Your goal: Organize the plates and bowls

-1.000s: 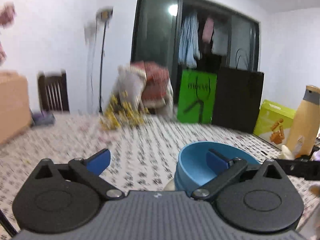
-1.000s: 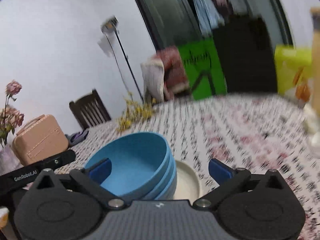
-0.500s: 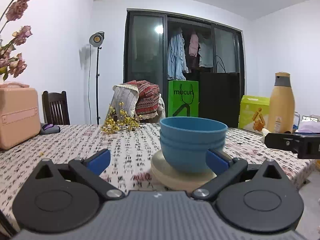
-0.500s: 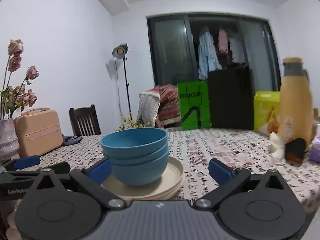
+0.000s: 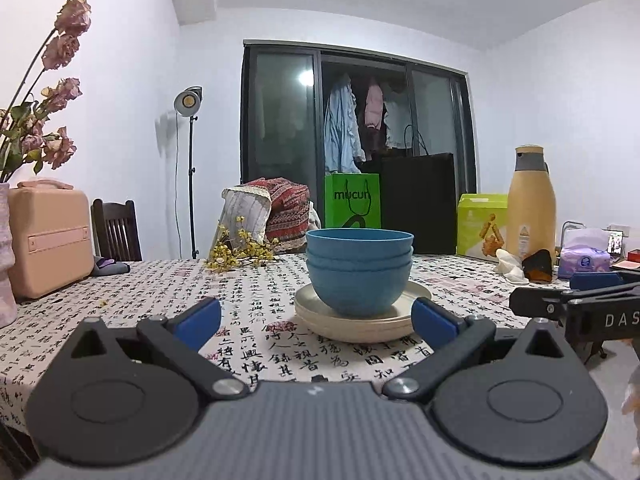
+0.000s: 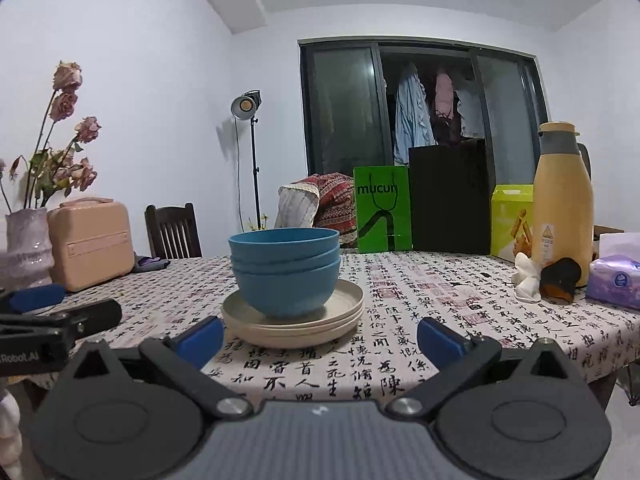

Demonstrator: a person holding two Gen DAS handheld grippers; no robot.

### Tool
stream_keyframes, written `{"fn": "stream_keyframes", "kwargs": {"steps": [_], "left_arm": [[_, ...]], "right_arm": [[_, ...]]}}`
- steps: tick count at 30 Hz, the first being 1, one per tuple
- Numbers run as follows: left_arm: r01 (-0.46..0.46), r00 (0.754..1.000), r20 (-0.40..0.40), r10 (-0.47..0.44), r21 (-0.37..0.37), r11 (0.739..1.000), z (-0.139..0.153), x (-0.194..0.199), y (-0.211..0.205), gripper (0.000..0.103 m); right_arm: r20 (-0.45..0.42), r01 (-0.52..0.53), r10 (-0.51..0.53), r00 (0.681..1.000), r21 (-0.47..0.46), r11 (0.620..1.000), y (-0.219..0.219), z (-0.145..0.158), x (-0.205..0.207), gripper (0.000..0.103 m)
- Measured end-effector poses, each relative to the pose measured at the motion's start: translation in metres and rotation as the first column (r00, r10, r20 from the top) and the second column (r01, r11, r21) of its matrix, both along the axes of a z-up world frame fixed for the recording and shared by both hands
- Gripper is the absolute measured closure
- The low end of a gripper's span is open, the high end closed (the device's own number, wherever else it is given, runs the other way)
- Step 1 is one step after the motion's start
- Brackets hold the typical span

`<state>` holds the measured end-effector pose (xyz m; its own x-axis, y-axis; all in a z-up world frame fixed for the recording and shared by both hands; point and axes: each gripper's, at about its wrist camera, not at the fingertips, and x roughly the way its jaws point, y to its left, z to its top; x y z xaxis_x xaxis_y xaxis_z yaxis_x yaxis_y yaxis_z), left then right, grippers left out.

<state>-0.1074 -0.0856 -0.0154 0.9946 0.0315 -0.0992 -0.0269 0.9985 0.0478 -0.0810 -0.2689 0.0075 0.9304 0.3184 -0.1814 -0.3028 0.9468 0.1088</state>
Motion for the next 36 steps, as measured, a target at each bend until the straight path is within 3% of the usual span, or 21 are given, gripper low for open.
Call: {"fn": "stream_keyframes", "kwargs": {"steps": [14,36], "left_arm": [[-0.003,1.000,-0.002,0.003,-0.057,0.998,-0.008,-0.018,0.012,0.000],[-0.001,1.000,-0.002,0.001,-0.047,0.999,-0.013,-0.021,0.010,0.000]], "right_arm": [[-0.003,0.002,-0.002,1.000,-0.008,1.000,-0.003,-0.003,-0.016,0.000],[-0.010,-0.010,0.010,1.000,-0.011,1.000,-0.002,-0.006,-0.017,0.000]]}}
